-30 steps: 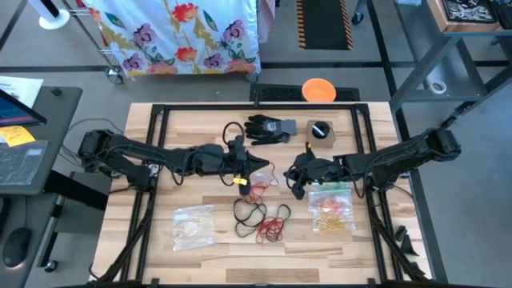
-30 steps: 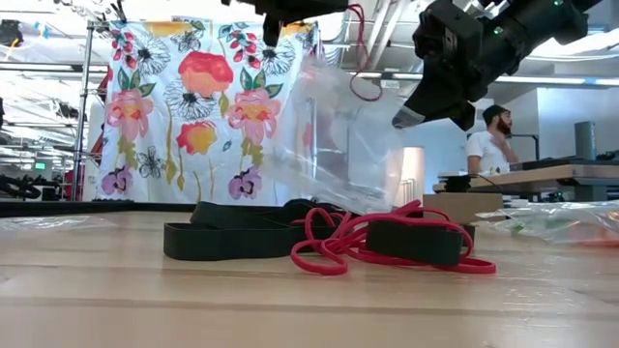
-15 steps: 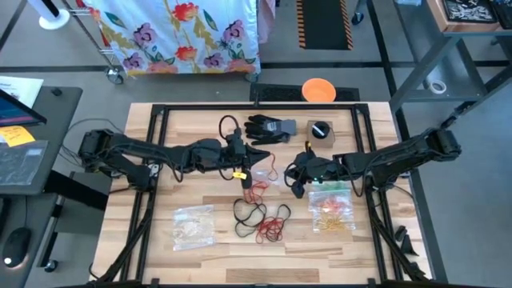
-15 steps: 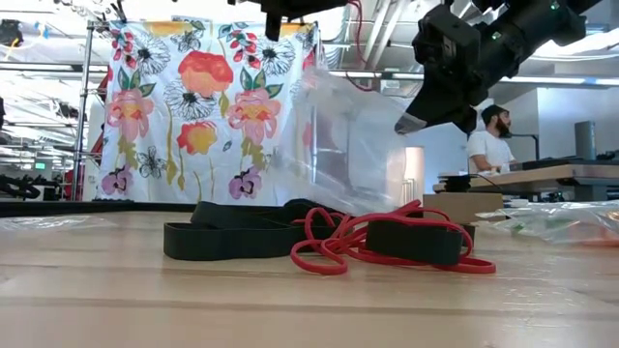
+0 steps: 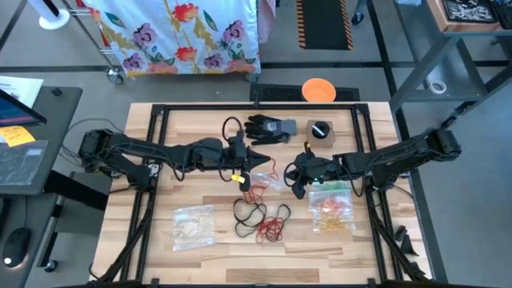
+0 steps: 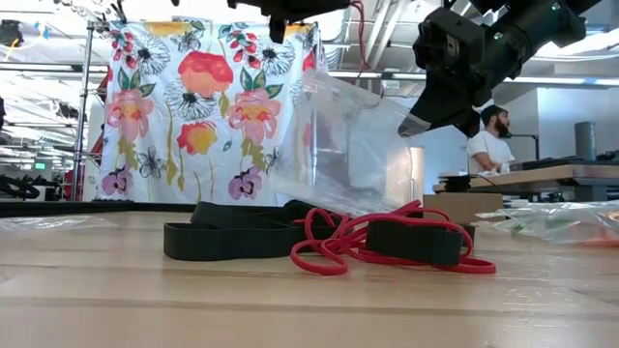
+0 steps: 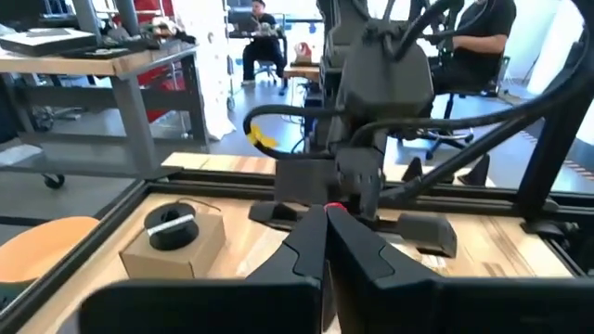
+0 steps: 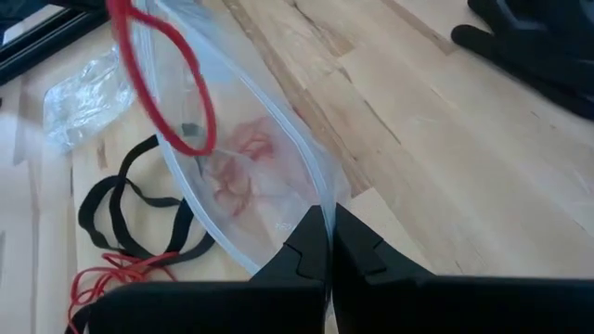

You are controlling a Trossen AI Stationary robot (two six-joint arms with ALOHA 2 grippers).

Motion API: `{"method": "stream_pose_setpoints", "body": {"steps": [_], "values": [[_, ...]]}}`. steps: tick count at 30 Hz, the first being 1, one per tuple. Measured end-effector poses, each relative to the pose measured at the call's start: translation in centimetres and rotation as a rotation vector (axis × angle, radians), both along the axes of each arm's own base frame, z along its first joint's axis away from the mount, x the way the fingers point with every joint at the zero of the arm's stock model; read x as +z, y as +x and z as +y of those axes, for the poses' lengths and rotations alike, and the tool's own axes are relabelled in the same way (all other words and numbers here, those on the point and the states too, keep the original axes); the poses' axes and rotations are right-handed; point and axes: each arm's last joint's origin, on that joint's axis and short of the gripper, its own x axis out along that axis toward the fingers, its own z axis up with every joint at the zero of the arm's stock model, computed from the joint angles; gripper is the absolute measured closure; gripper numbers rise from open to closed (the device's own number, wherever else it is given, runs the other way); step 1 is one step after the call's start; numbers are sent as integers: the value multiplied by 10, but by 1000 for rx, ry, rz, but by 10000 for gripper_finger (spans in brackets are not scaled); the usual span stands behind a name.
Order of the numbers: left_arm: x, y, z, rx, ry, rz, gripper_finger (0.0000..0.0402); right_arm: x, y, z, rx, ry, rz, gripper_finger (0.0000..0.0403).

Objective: Sort rubber bands
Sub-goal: Put the red rubber band into the transparent zip bag

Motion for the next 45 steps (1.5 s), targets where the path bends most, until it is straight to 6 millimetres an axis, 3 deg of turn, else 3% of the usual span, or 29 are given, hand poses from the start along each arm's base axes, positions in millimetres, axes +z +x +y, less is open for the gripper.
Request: {"method": "stream_pose_setpoints", "body": {"steps": [15,20,23,27,34,45], "values": [[-11,3,-8,-20,-20,42,401,1,1,0,-1,4,-9,403],[-36,23,-9,-19,-26,62,401,6,5,-9,-112,122,-95,403],[-51,33,-8,11,0,109,401,5,5,-16,-94,210,-83,403],[-44,38,-6,70,35,92,401,2,3,-27,-7,351,-39,403],[-19,31,-6,53,62,61,401,2,2,-36,-24,356,-31,403],[-28,27,-6,84,41,205,401,2,2,-36,-25,357,-32,403]]}}
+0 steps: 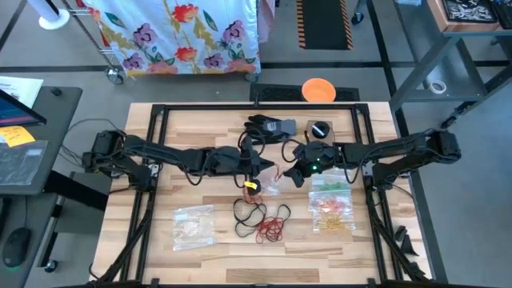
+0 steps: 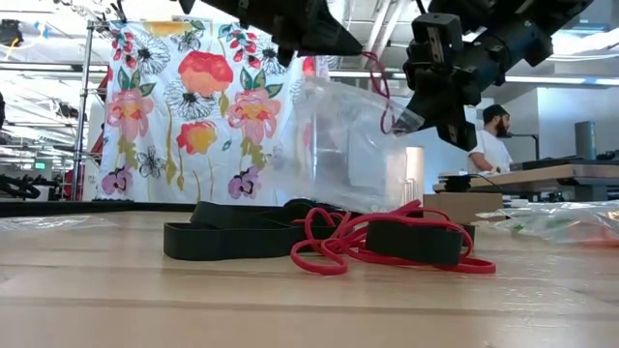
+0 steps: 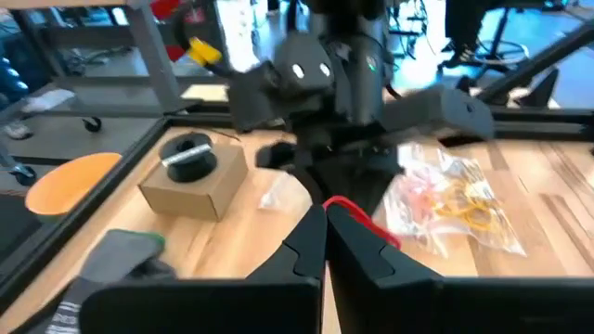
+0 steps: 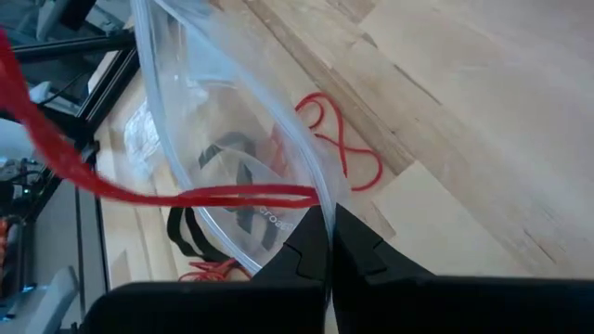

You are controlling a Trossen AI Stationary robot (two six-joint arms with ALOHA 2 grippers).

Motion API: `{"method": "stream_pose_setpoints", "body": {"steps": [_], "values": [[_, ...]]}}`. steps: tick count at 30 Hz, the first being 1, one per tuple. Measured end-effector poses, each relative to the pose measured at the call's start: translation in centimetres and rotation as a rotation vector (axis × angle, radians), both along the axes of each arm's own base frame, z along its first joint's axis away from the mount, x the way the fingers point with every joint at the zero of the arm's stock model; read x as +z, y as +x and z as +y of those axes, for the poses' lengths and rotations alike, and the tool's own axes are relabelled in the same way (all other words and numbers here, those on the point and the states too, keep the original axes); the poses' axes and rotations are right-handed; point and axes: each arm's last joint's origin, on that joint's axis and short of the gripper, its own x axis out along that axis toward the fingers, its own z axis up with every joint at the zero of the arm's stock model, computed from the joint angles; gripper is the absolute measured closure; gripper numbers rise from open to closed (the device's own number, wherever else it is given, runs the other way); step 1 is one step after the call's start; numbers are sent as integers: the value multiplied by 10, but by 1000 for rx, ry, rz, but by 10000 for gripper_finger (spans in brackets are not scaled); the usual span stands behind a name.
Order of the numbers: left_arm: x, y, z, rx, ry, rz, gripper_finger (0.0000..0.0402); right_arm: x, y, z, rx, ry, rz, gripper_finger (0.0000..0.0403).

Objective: Sort rubber bands
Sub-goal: Put the red rubber band into the transparent zip bag

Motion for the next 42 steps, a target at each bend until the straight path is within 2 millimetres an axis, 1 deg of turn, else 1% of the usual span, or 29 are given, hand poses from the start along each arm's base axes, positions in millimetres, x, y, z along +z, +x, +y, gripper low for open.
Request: {"method": "stream_pose_setpoints", "body": {"steps": [5,13,18,25,29,31,34,38,42], "values": [[3,1,3,32,6,-30,401,0,0,0,0,-1,-4,403],[3,0,15,86,13,-28,401,0,0,0,1,-3,-4,403],[2,0,18,95,12,-22,401,0,0,0,2,-2,-4,403],[0,0,15,17,-14,-8,401,0,0,0,2,-2,-5,403],[0,0,15,12,-16,0,400,0,0,0,2,-2,-4,403],[-1,0,15,17,-17,6,389,0,0,0,2,-2,-4,403],[-2,0,15,25,-44,9,357,0,0,0,2,-2,-4,403],[-2,0,13,42,-170,-20,308,0,0,0,2,-2,-4,403],[0,-2,10,35,-240,-28,286,0,0,0,4,-6,-4,403]]}}
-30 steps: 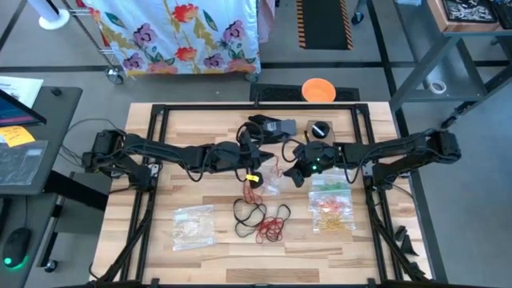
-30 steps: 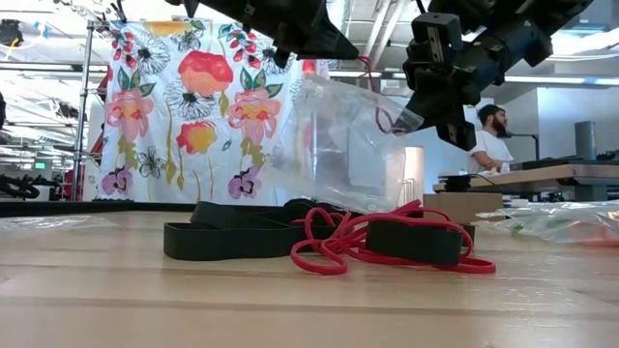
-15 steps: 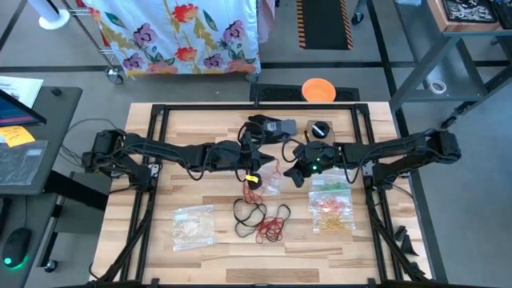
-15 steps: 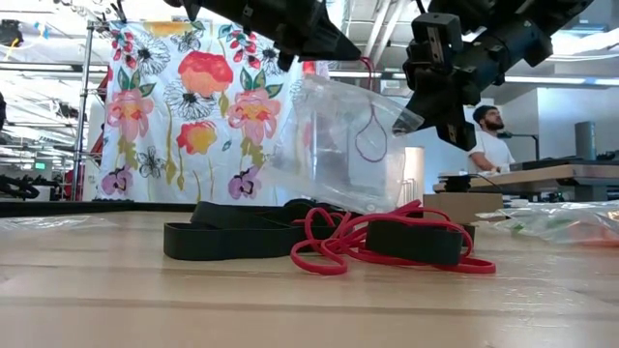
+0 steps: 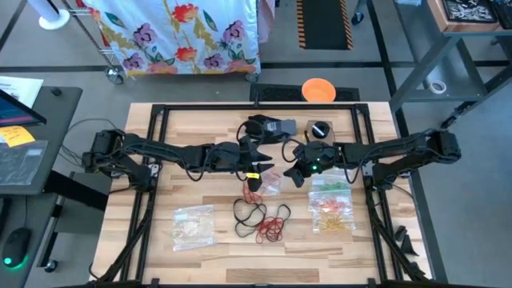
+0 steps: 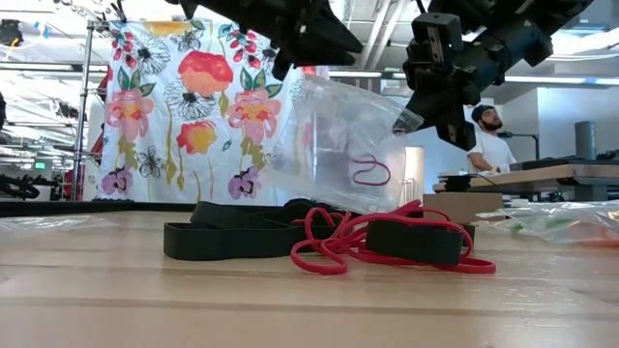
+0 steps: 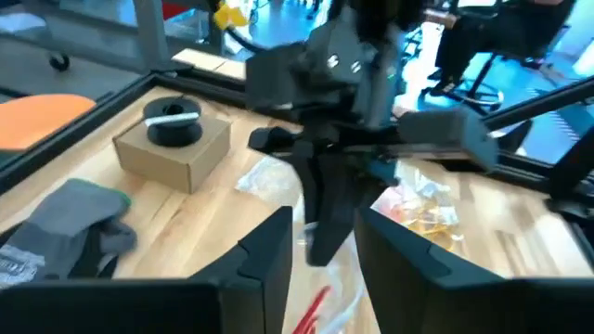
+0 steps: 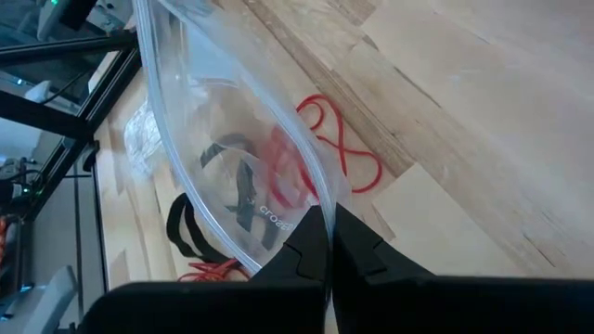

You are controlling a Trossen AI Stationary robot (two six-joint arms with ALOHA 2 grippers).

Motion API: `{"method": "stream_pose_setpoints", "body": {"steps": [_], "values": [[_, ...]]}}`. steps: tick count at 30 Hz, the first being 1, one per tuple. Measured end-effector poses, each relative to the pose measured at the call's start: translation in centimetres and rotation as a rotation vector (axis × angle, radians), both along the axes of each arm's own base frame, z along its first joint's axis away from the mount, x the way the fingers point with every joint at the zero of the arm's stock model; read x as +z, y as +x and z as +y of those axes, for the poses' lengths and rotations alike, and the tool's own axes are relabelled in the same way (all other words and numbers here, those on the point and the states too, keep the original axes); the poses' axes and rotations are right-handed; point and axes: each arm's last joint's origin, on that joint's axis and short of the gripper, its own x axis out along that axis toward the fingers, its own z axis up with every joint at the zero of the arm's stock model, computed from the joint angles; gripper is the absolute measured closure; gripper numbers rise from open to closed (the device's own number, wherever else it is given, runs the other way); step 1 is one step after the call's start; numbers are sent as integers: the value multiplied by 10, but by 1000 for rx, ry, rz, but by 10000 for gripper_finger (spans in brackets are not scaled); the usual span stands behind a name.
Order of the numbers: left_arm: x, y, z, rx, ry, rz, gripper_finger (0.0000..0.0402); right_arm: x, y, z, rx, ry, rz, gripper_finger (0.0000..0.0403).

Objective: Sort rubber bands
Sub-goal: Put the red rubber band into the transparent zip bag

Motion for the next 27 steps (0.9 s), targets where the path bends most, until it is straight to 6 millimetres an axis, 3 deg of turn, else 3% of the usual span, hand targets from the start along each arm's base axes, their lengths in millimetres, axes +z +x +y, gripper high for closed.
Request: {"method": "stream_pose_setpoints", "body": {"steps": [5,9,13,16,21,27], "values": [[4,-4,-7,-49,46,12,288,-1,0,0,2,-2,7,403],[10,-21,-11,-68,50,114,297,-2,-2,0,2,0,29,403],[6,-42,-24,-64,-51,275,304,-2,-3,-3,0,-14,28,403],[-8,-50,-41,-66,-111,352,304,-1,-3,-9,-21,-17,22,403],[-44,-50,-61,19,-64,434,304,2,-6,-23,-97,-34,12,403],[-85,-29,-63,88,-26,474,304,15,-15,-39,-237,-103,-28,403]]}}
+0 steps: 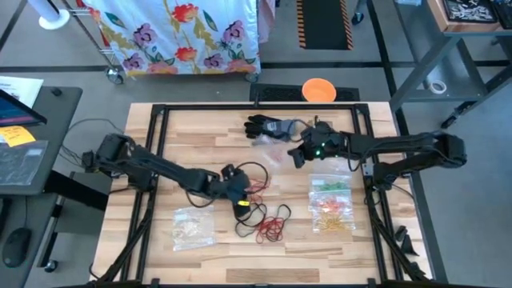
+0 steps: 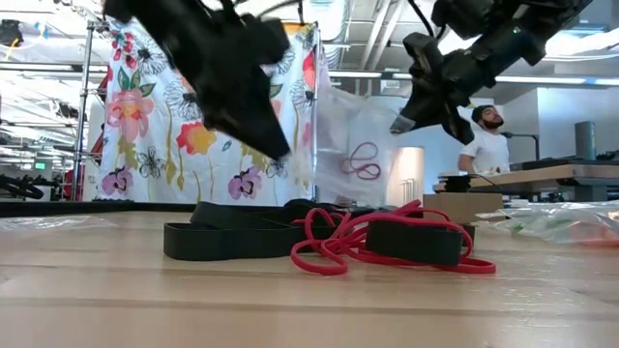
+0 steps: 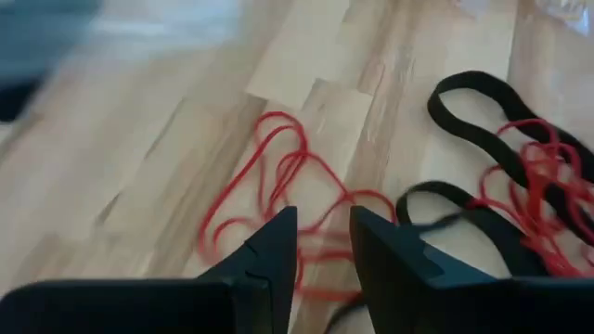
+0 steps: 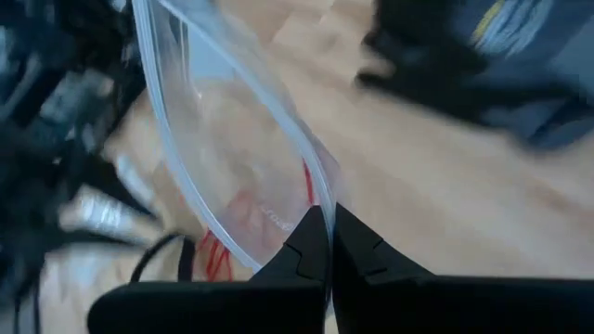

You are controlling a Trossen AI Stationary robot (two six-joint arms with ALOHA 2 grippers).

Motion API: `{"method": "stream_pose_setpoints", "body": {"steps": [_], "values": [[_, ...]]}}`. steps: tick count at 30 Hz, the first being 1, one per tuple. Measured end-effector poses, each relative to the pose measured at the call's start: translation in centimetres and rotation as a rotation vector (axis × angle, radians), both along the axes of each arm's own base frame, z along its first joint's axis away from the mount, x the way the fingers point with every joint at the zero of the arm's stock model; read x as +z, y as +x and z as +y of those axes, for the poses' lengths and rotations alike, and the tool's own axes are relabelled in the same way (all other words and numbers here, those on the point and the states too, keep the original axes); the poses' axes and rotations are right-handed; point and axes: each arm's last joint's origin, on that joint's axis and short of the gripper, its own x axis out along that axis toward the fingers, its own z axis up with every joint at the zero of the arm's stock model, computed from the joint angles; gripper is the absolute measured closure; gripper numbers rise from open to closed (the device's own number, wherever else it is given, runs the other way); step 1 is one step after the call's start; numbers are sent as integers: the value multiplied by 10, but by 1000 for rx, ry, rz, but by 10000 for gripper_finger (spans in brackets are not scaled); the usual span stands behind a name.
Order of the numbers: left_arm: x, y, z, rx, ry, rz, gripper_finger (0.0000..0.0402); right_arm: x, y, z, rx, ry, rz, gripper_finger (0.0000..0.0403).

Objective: Sort rubber bands
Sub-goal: Put the red rubber band into the transparent zip bag

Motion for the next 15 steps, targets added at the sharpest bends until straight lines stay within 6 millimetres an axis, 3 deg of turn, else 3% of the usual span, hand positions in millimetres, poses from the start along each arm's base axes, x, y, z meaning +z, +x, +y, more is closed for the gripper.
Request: {"method": "stream_pose_setpoints", "body": {"steps": [6,11,15], "values": [[-33,30,20,-27,80,18,304,2,-8,-3,-8,-10,31,403],[-30,44,45,18,117,14,304,-2,-11,-1,-2,2,83,403],[-29,46,53,-35,73,16,304,-4,-12,-1,-2,9,110,403]]}}
